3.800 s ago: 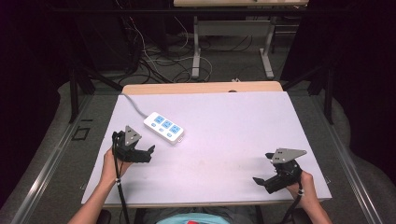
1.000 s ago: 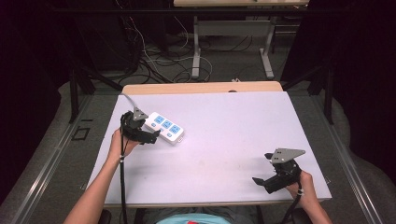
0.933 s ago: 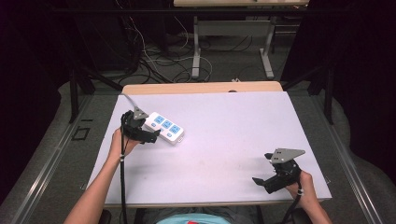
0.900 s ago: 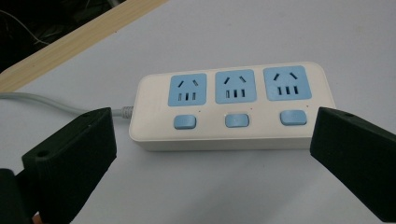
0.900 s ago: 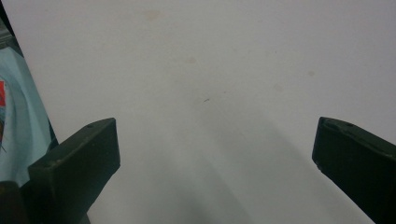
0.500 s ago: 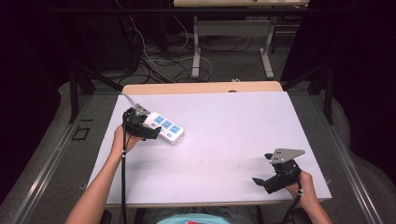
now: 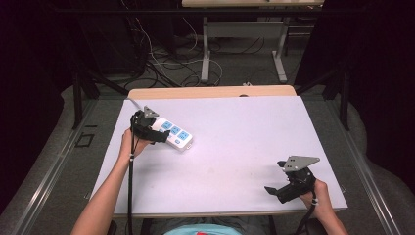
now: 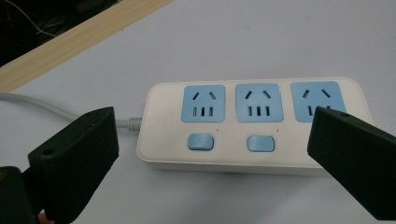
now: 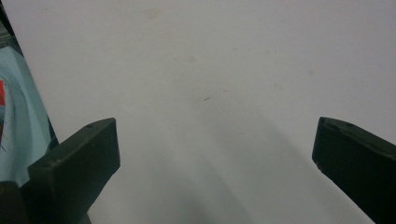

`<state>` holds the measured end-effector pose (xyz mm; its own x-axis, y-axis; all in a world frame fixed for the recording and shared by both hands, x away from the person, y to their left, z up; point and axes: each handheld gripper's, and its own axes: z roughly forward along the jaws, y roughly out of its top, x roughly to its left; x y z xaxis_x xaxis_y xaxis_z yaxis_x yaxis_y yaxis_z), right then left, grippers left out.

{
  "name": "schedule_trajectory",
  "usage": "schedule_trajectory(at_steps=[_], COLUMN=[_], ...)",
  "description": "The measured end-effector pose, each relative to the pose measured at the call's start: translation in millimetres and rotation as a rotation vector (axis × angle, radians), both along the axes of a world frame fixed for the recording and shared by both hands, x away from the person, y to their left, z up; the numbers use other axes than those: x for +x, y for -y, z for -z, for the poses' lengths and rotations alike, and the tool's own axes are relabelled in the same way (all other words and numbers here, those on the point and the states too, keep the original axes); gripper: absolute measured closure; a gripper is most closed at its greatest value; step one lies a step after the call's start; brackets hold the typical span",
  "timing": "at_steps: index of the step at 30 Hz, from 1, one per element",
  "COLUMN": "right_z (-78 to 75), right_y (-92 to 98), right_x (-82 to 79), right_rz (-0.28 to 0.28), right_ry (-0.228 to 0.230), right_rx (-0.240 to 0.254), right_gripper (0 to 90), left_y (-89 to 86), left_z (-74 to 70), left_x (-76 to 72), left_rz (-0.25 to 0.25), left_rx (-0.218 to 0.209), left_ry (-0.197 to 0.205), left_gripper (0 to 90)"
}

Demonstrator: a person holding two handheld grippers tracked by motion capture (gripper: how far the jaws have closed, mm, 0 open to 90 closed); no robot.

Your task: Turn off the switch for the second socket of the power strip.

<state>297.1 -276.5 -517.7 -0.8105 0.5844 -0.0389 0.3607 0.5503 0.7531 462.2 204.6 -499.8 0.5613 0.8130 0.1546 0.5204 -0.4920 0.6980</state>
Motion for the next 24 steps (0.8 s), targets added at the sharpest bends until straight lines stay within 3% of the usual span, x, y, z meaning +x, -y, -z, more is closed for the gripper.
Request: schedule_trajectory(at_steps=[8,9,10,11,17,21,24], right_z=[0.1,0.1,0.0,0.0,0.0,-0.1,0.0], right_y=[0.0,0.0,0.0,0.0,-0.1,-0.1,-0.1], right_x=[0.1,0.1,-0.1,-0.1,-0.5,-0.8,-0.7], right_rz=[0.0,0.0,0.0,0.0,0.004,0.006,0.005], right_ry=[0.002,0.002,0.0,0.0,-0.003,-0.003,-0.004], right_rx=[0.001,0.001,0.001,0.001,0.001,0.001,0.001], right_gripper=[0.3,0.3,0.3,0.3,0.3,0.3,0.3], left_y=[1.7,1.6,2.8,2.9,4.6,6.1,6.3], left_z=[1.4,0.2,1.6,1.4,2.4,3.1,3.4], left_x=[5.2,5.7,6.2,6.6,9.4,9.6,9.9], left_rz=[-0.011,0.0,-0.009,-0.006,-0.01,-0.012,-0.013], left_rx=[-0.014,-0.013,-0.006,-0.003,0.002,-0.004,0.005], left_ry=[0.007,-0.013,0.013,0.008,0.021,0.002,0.01], left_gripper=[2.0,2.0,2.5,2.5,6.4,11.8,14.9])
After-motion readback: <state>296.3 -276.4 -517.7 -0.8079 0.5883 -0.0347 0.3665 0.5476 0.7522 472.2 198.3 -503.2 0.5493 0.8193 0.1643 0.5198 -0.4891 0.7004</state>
